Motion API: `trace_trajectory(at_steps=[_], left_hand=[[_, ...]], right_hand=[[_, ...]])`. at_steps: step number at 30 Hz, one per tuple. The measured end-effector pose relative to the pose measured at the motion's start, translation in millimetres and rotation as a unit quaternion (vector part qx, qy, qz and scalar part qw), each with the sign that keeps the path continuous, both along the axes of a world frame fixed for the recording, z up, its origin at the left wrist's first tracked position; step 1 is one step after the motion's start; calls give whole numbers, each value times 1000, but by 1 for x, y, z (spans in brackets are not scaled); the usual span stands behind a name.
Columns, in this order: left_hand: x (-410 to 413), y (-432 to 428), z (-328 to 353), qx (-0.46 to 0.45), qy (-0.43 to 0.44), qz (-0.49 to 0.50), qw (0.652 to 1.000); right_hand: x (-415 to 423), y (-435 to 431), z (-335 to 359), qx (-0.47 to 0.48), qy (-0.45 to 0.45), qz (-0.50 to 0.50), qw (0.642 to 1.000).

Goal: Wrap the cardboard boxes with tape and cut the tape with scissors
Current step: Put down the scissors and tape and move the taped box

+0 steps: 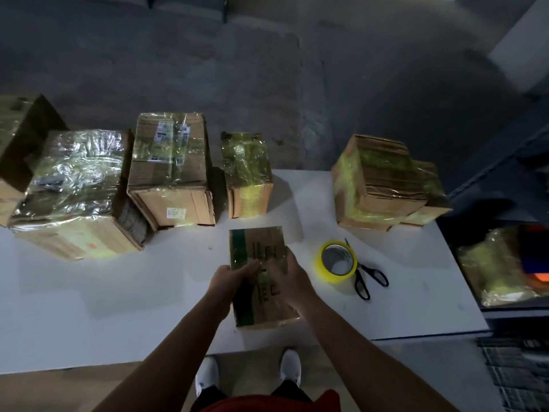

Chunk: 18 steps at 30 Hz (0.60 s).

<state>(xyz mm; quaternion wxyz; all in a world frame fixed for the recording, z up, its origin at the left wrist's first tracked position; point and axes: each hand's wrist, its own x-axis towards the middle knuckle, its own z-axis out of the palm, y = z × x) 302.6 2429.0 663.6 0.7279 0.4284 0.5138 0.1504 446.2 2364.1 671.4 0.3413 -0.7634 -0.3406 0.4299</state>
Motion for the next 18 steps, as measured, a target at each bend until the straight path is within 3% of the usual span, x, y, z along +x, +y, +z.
trace_trajectory(at_steps=[2,5,8,11,13,18], left_hand=[[2,4,5,0,-28,-5,1000],[5,5,11,-26,-96,-1,995],[4,7,12,-70,-203,-40,976],[2,9,14,-71,-256,-102,959],[4,12,19,-55,-222,-92,969],[17,20,31,15,-17,-38,999]], right_hand=[[4,1,2,-6,23,-47,999],[14,4,13,0,160,-128,979],[25,4,23,-1,283,-112,953],[31,4,28,0,284,-86,955],[30,7,30,-4,231,-98,968],[21,16,32,-27,140,-143,979]])
